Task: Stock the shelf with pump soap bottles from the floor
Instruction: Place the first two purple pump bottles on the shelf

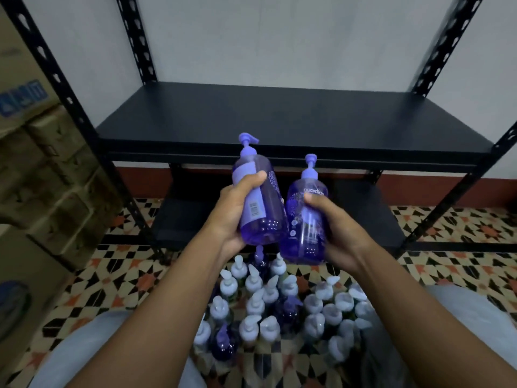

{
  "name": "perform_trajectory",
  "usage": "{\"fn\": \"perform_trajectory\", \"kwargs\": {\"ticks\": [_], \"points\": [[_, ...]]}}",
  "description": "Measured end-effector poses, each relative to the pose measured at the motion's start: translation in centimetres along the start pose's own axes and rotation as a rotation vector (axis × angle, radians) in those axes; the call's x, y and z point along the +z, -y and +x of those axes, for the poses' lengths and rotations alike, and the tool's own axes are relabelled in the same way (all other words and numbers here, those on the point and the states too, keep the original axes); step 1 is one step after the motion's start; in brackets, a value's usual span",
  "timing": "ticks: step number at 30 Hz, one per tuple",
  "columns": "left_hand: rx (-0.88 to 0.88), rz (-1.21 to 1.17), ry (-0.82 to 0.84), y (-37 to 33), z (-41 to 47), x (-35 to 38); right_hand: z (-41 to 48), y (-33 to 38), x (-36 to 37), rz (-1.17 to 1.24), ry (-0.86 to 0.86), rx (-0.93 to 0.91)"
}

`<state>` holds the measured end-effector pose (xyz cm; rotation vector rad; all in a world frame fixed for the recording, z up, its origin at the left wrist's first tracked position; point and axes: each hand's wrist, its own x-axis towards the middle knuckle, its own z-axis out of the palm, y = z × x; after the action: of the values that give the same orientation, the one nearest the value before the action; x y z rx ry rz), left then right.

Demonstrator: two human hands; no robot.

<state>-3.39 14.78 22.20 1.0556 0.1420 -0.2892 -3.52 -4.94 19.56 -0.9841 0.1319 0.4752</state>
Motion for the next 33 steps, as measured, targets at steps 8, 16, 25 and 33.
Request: {"fn": "perform_trajectory", "kwargs": {"ticks": [8,16,25,33], "points": [[-0.111,-0.153,0.001,2.5,-1.4,2.4,-2.3,0.3,-3.1,-0.063,-0.133,-0.145],[-0.115,-0.088,0.137,4.3,-1.4,5.1,-5.2,0.9,-4.4,-0.118,-0.212,-0.223],[-0.136,-0.095,0.179,4.6,-0.5,6.2,-7.2,1.6,-5.2,-0.252,-0.308,-0.29],[-0.155,0.007,0.169,5.6,-0.4,7.1,-7.2,1.8,-5.0,-0.334,-0.336,-0.31]]}}
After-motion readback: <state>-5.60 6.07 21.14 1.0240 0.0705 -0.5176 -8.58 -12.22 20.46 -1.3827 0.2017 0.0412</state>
